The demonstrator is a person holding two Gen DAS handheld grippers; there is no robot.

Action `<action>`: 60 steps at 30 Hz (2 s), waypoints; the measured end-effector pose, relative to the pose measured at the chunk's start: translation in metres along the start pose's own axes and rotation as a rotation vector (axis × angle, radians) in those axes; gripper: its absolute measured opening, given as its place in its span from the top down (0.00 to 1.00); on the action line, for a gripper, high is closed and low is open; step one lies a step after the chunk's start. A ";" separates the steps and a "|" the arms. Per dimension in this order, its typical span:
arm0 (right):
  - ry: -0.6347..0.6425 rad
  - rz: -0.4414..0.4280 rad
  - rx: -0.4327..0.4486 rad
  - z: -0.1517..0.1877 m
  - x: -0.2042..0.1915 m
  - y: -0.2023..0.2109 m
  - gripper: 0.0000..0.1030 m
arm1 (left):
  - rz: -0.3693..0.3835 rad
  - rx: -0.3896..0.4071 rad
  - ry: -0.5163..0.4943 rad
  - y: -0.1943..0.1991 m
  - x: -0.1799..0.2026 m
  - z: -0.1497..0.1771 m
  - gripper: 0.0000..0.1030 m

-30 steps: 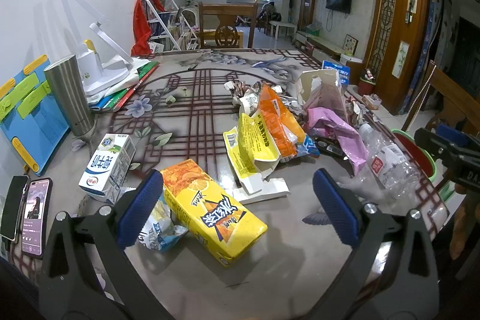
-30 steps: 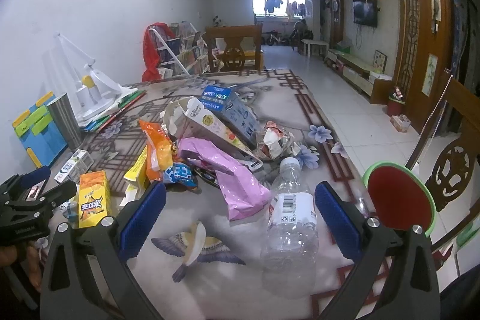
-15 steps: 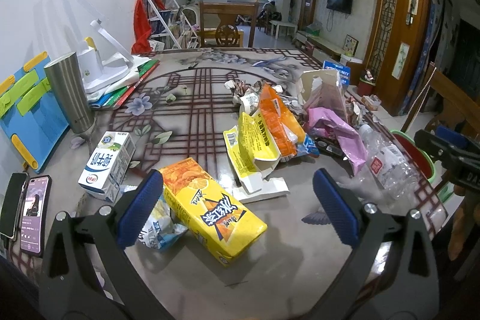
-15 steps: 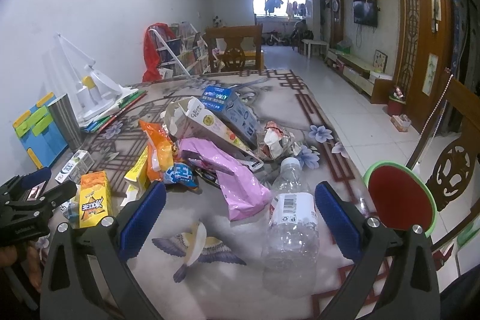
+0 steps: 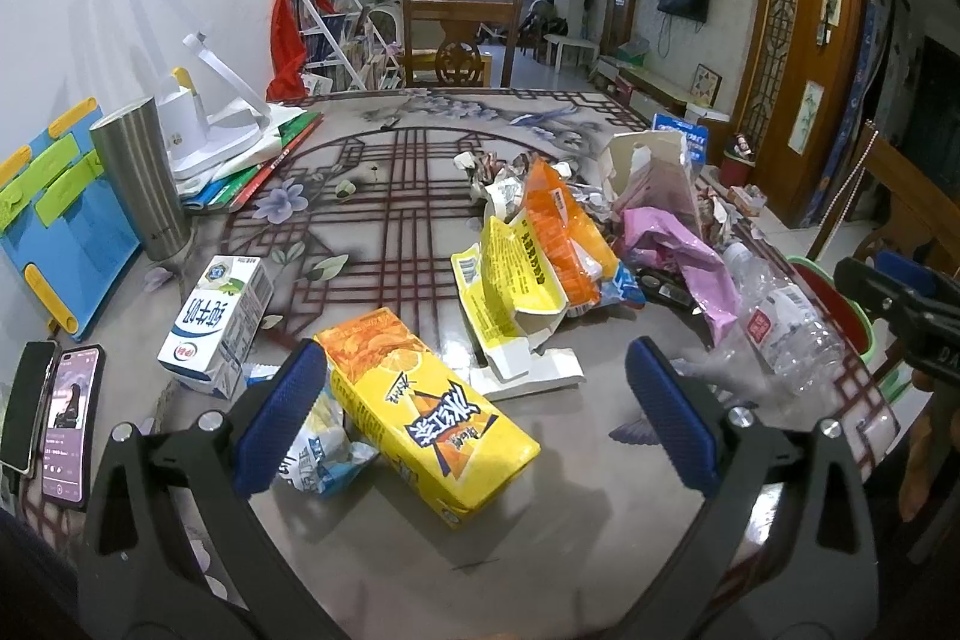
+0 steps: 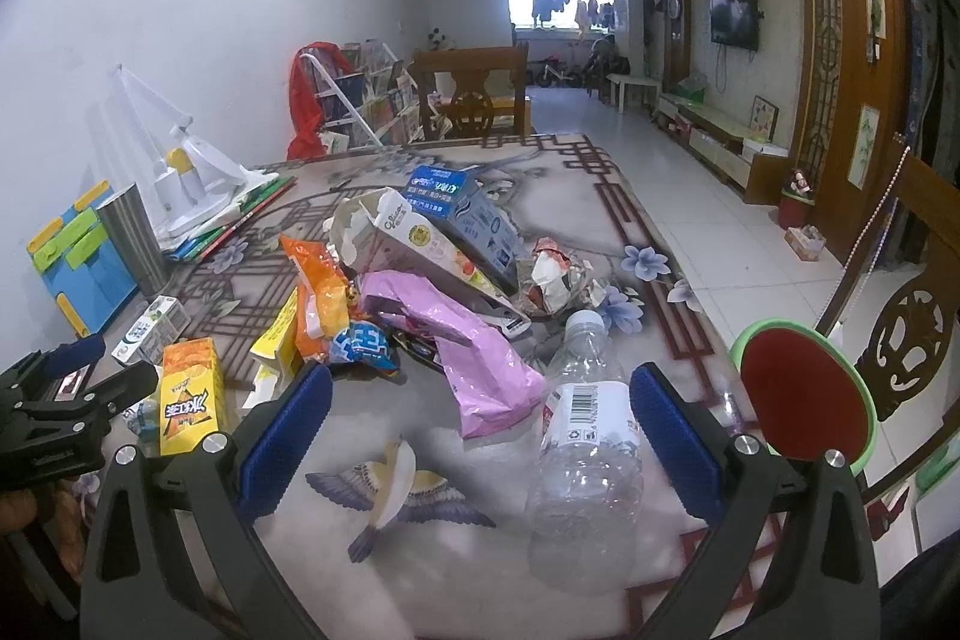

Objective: Collect trash
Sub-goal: 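Grasp the yellow chip box with the left tool while the right tool grasps the blue toothpaste box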

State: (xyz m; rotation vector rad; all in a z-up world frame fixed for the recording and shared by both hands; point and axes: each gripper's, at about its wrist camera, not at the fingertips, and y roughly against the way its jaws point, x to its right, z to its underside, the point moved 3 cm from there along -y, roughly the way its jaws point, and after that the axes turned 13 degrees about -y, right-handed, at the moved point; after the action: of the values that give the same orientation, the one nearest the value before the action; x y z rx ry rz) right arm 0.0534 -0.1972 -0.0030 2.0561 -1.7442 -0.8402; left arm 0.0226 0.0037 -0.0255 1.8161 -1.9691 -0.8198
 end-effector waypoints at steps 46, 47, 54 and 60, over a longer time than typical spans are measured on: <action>-0.001 -0.109 -0.077 -0.115 -0.034 -0.091 0.07 | 0.077 -0.460 0.228 -0.108 -0.017 0.035 0.25; 0.002 -0.105 -0.076 -0.119 -0.037 -0.094 0.07 | 0.082 -0.462 0.226 -0.109 -0.017 0.037 0.25; -0.042 -0.083 -0.137 -0.121 -0.038 -0.125 0.07 | 0.096 -0.442 0.189 -0.108 -0.013 0.036 0.27; -0.102 0.019 -0.164 -0.117 -0.039 -0.150 0.07 | 0.089 -0.435 0.168 -0.107 -0.011 0.036 0.27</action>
State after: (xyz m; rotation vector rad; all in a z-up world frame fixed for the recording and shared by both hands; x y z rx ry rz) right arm 0.2400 -0.1436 0.0089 1.9186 -1.6817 -1.0615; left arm 0.0867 0.0194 -0.1178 1.4810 -1.6018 -0.9457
